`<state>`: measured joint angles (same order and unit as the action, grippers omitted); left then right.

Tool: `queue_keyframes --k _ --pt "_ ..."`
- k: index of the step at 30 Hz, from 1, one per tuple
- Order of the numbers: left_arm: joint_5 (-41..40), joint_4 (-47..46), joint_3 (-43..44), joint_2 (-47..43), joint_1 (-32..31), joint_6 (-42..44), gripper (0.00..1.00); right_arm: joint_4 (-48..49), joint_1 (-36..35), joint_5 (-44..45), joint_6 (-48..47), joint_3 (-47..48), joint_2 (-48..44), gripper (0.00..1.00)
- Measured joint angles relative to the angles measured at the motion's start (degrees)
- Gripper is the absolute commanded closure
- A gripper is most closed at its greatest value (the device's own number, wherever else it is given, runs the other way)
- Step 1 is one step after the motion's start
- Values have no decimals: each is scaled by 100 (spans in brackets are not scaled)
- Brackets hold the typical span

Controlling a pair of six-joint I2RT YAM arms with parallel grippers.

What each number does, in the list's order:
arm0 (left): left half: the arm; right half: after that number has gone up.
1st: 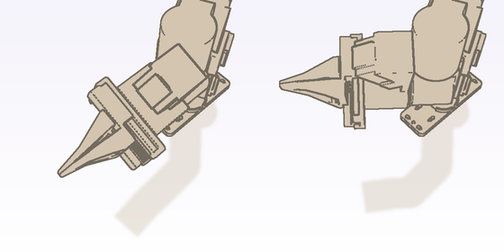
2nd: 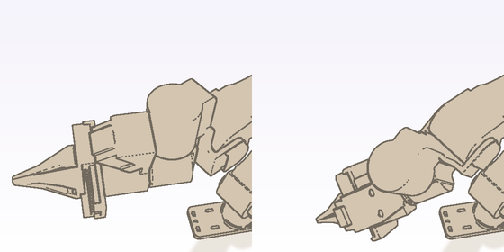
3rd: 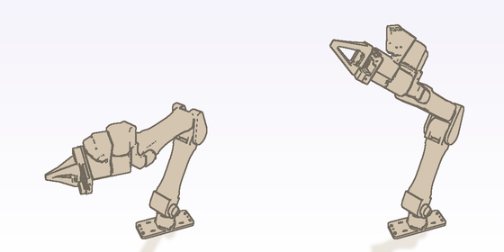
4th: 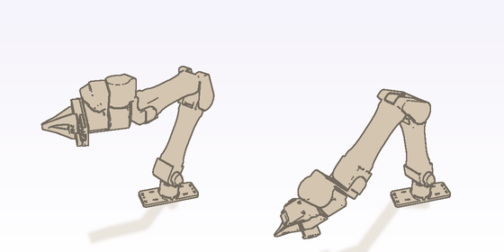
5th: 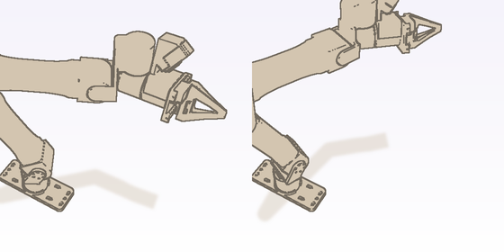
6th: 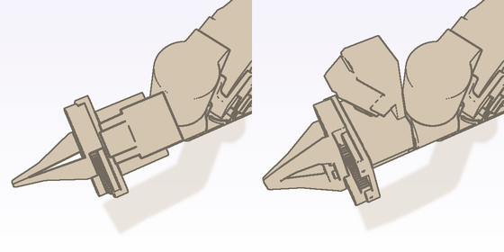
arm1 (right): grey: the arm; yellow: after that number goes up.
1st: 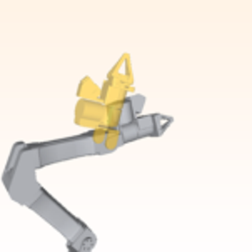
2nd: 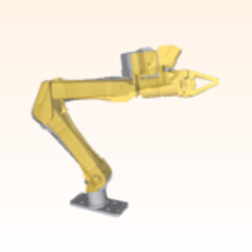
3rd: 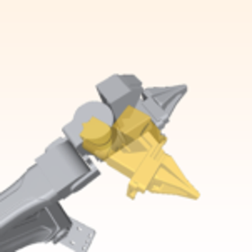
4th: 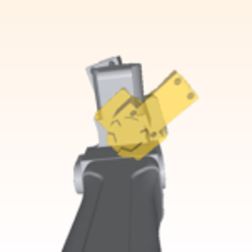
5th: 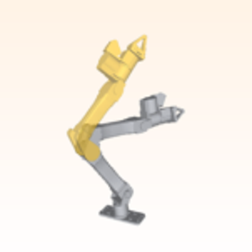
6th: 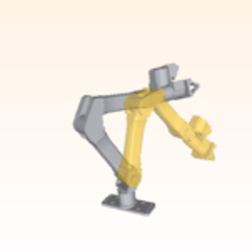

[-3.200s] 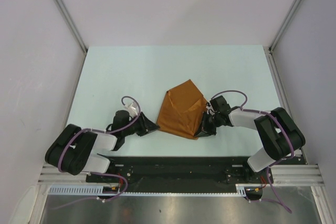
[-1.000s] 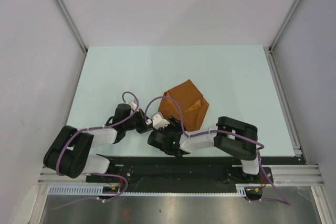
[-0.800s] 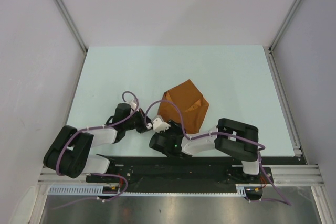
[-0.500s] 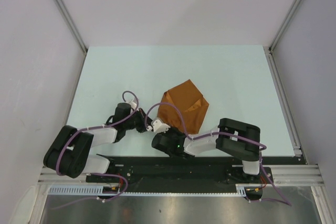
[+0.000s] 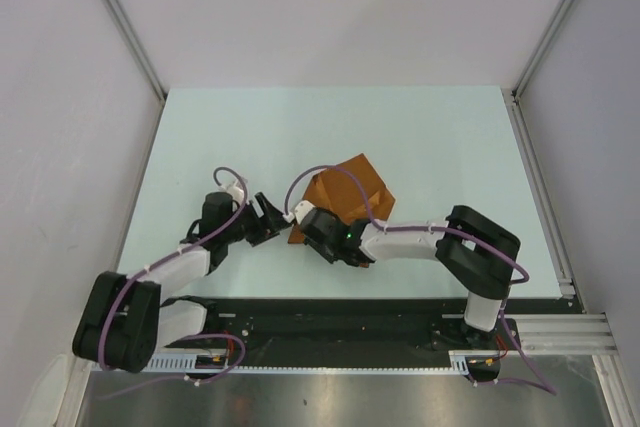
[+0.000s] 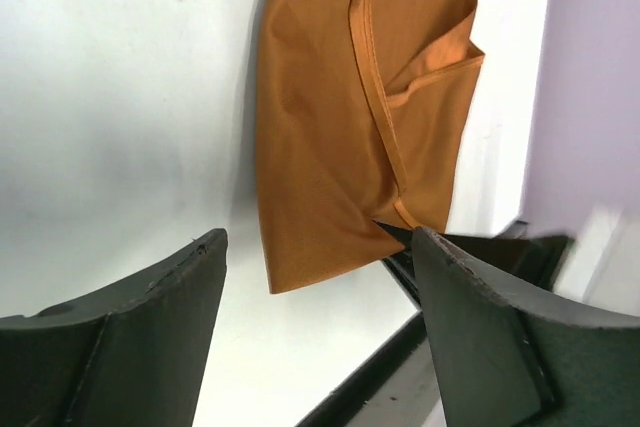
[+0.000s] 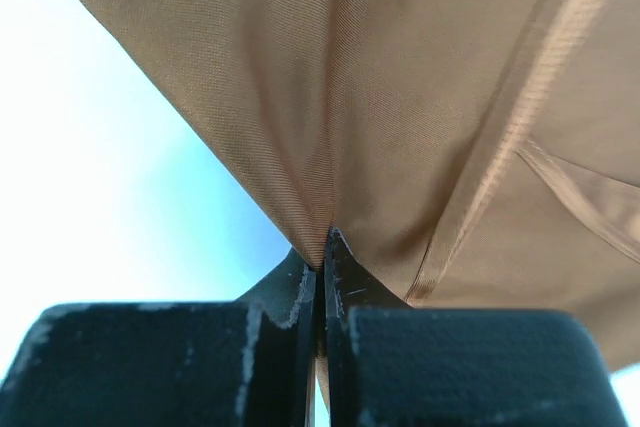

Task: Fold the napkin, place the utensils inside, and roll it up
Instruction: Roll the napkin with the utensil

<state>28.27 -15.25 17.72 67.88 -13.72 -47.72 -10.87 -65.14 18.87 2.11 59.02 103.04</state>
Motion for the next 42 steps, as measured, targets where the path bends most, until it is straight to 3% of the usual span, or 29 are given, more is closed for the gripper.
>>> queue_keyframes --k 6,15,25,31,42 --pt "-461 817 2 -968 -17 850 17 -981 734 -1965 249 697 225 100" --pt "-468 1353 -85 -1390 -337 1220 15 -1792 1692 -4188 431 1504 962 100" --pt "-144 1582 -118 -1163 -833 1211 14 -2065 2347 -5705 592 1816 1558 100" --pt "249 835 -332 -809 -1036 748 12 -2061 2415 -5884 625 1821 1615 100" --pt "658 -1534 -385 734 -1252 -352 12 -2057 2444 -5945 688 1821 1639 100"
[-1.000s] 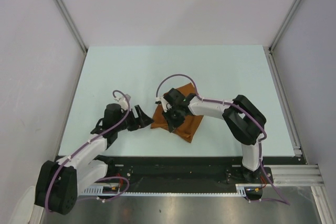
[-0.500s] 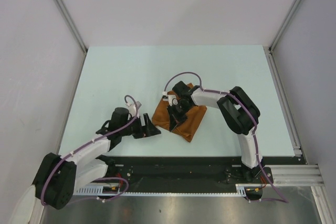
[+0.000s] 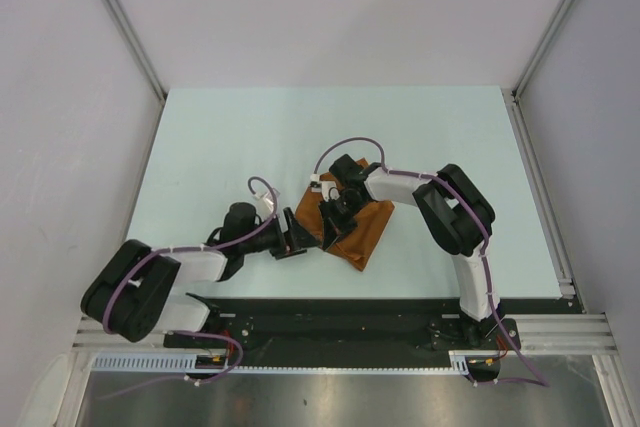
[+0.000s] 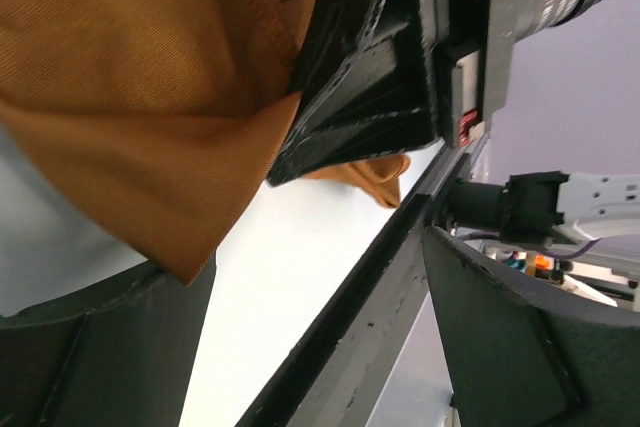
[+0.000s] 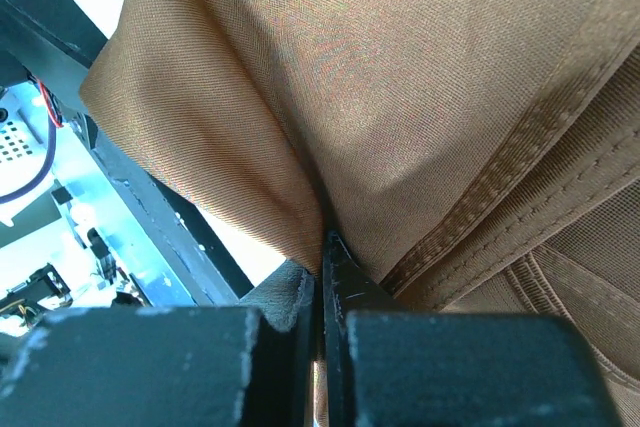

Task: Fold the napkin, place the utensils inside, and roll it up
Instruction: Roll the napkin with the utensil

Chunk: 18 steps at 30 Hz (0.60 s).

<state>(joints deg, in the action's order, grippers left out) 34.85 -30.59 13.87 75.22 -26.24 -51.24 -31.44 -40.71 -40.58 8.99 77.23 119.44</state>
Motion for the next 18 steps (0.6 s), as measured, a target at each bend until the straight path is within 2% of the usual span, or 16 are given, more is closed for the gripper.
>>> queue_keyframes --k 10,18 --pt "-273 -809 306 437 -26 -168 12 0 4 -2 48 0 4 100" --pt "-428 -962 437 833 96 24 12 22 11 -2 129 -17 4 100"
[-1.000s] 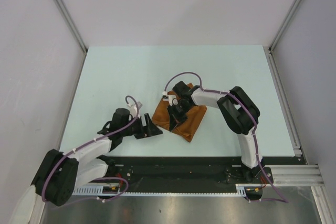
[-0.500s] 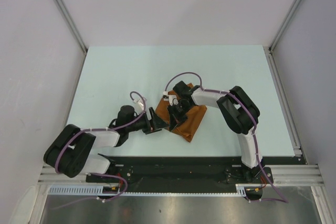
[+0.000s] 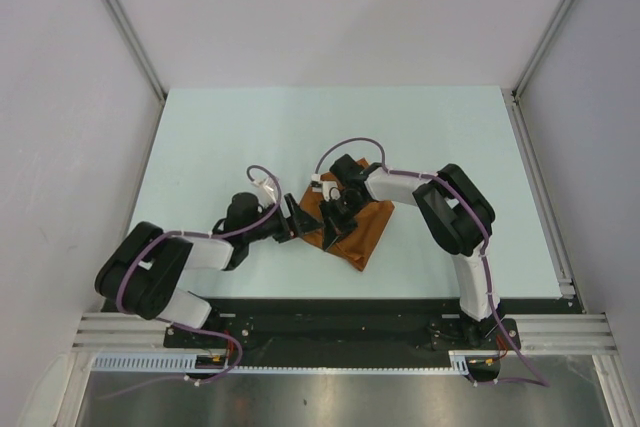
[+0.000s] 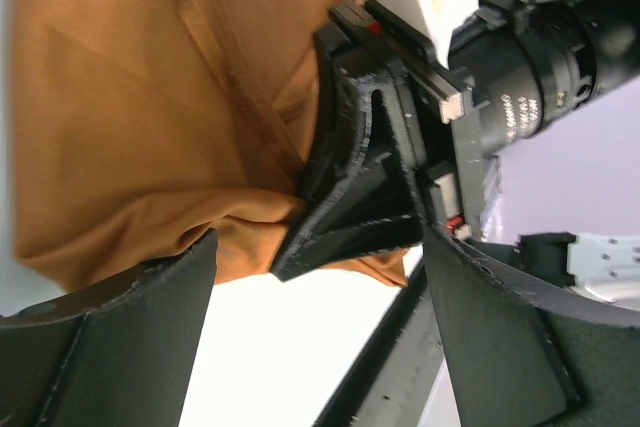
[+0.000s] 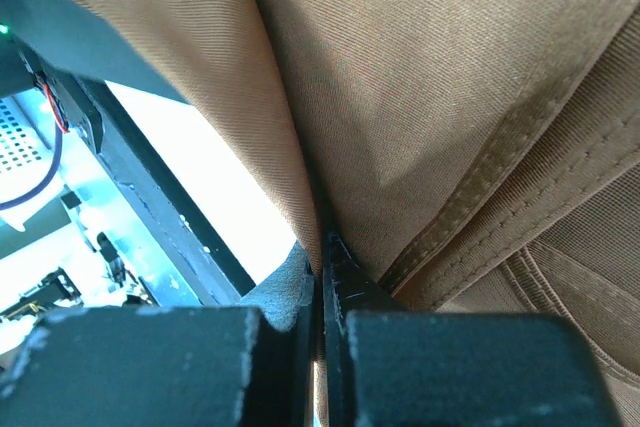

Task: Fold the napkin, place the utensils inside, and roll it up
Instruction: Roll the napkin with the utensil

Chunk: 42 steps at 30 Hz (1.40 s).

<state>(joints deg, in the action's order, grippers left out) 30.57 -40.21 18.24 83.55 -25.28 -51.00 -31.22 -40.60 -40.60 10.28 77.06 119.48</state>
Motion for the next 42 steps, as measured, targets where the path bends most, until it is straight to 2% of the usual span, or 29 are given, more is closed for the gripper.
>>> queue_keyframes --k 8,18,29,34,42 --pt "-203 240 114 -44 142 553 10 24 92 -184 197 -13 85 100" --pt "-505 1443 518 -726 297 1768 11 28 286 -693 328 11 308 100" --pt "-857 2079 188 -1115 297 2371 11 -7 334 -861 326 39 387 100" --pt "-944 2098 120 -1075 302 2470 16 -13 334 -863 326 44 389 100" --pt "-942 1757 227 -546 354 2573 26 -20 345 -901 326 46 409 100"
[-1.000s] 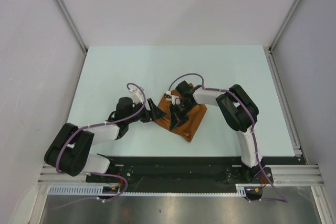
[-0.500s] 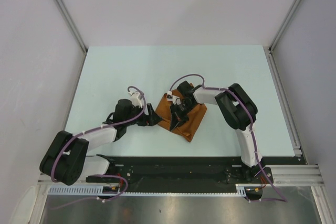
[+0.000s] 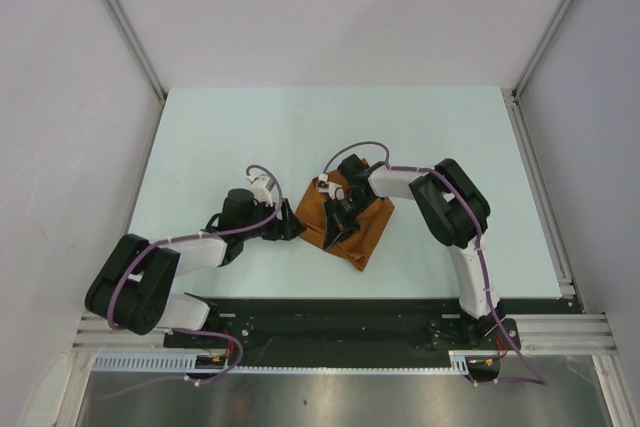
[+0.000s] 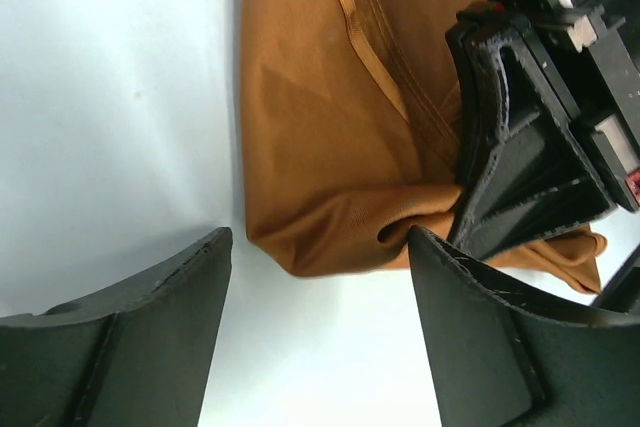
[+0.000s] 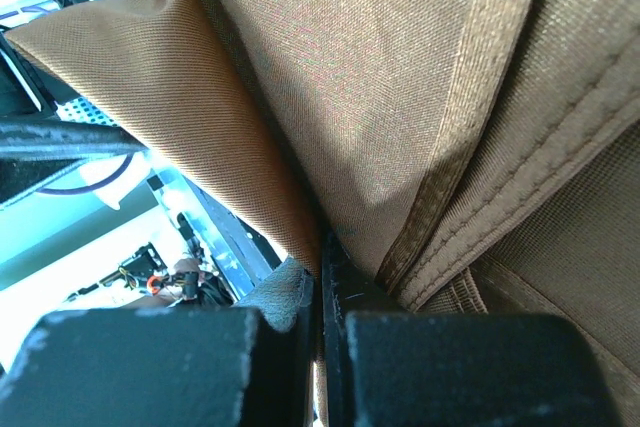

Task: Fold the napkin, place the utensils inside, and roll it up
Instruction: Roll the napkin with the utensil

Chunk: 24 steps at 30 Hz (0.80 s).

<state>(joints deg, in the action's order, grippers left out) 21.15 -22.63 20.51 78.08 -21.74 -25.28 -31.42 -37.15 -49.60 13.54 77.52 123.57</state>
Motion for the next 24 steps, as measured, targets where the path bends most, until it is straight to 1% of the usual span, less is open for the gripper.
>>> queue_keyframes --k 5,10,13,16,19,24 --pt "-2 -160 138 275 15 98 33 -52 33 -114 -2 46 76 100" --pt "26 -358 201 496 31 142 37 -140 83 -262 -7 111 173 100" --pt "59 -525 225 636 39 140 42 -175 122 -330 -11 140 219 100" --pt "68 -640 247 750 39 138 44 -243 155 -439 -26 195 289 100" --pt "85 -695 286 835 42 133 50 -334 179 -540 -48 267 369 100" --pt "122 -754 315 940 50 136 57 -470 214 -664 -116 369 470 100"
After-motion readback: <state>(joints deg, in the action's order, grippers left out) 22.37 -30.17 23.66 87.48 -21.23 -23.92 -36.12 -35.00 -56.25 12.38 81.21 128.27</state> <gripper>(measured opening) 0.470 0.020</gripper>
